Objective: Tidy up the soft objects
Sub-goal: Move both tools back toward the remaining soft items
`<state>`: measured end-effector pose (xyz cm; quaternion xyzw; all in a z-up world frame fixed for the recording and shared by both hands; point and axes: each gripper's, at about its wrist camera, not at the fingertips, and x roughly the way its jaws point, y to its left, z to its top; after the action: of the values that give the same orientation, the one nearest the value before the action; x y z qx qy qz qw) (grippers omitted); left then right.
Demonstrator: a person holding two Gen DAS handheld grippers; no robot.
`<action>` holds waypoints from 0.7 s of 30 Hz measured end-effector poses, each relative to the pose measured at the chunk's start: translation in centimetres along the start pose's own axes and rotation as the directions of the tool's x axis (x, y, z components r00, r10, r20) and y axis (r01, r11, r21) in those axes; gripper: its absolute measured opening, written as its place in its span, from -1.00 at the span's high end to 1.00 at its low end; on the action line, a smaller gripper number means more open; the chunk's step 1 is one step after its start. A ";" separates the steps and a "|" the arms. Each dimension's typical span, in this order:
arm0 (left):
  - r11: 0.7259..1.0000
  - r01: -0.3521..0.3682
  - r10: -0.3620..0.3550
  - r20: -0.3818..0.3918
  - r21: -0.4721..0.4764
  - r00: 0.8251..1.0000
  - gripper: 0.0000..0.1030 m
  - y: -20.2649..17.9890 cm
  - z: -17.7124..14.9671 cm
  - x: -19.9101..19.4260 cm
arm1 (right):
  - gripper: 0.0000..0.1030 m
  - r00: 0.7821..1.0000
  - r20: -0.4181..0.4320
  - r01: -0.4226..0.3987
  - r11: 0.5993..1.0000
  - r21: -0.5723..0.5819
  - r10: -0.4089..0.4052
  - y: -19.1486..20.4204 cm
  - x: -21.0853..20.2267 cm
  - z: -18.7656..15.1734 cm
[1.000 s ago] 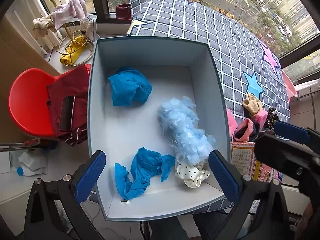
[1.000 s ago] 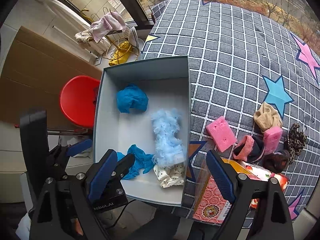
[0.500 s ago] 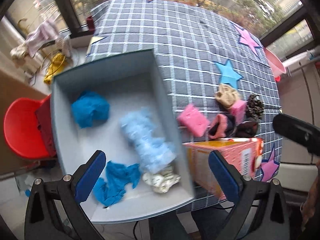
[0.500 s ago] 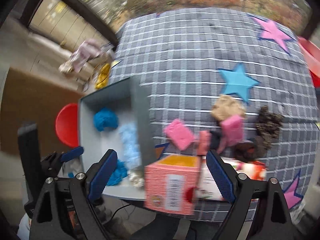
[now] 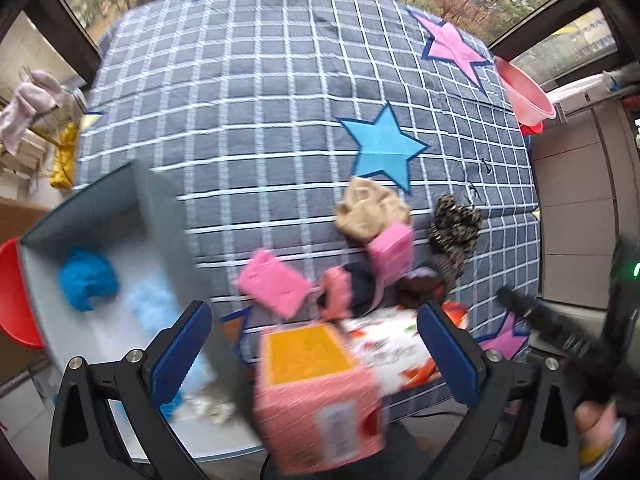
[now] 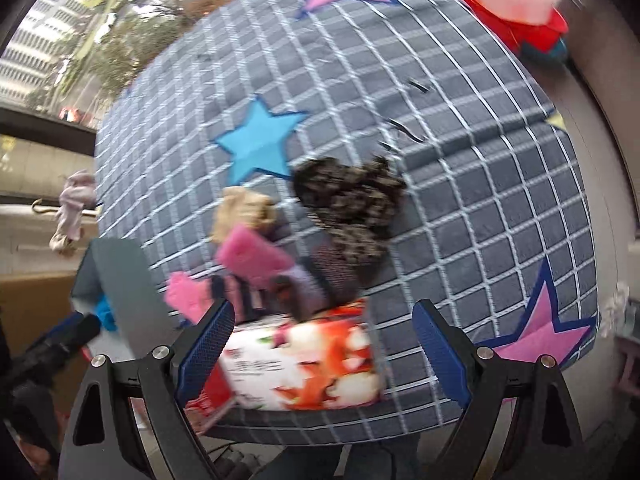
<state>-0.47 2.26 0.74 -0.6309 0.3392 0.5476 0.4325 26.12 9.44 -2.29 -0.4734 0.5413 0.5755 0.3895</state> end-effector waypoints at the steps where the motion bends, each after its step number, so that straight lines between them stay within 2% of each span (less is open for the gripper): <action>1: 1.000 0.004 -0.005 -0.020 -0.011 1.000 -0.99 -0.7 0.6 0.8 | -0.78 1.000 -0.008 0.005 1.000 0.008 -0.005 -0.7 0.6 0.3; 6: 0.998 -0.012 0.005 -0.120 -0.061 0.993 -0.99 -3.7 3.6 5.3 | -0.78 0.999 -0.027 0.047 0.999 -0.003 -0.047 -2.4 2.9 1.6; 9: 0.995 -0.070 0.058 -0.162 -0.071 0.985 -0.99 -4.6 4.9 7.8 | -0.78 0.998 -0.026 0.052 0.999 -0.008 -0.052 -2.9 4.5 3.1; 12: 0.991 -0.096 0.077 -0.202 -0.089 0.976 -0.99 -4.8 6.0 10.1 | -0.78 0.998 -0.017 0.058 0.997 -0.045 -0.059 -2.5 5.8 4.5; 21: 0.974 -0.129 0.077 -0.267 -0.185 0.961 -0.99 -3.8 7.1 13.9 | -0.78 0.991 0.035 0.133 0.956 -0.261 -0.129 0.3 10.4 6.6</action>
<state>2.46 10.91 -12.45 -0.7186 0.3683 0.5139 0.2897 22.44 15.23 -12.49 -0.5506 0.4245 0.6190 0.3653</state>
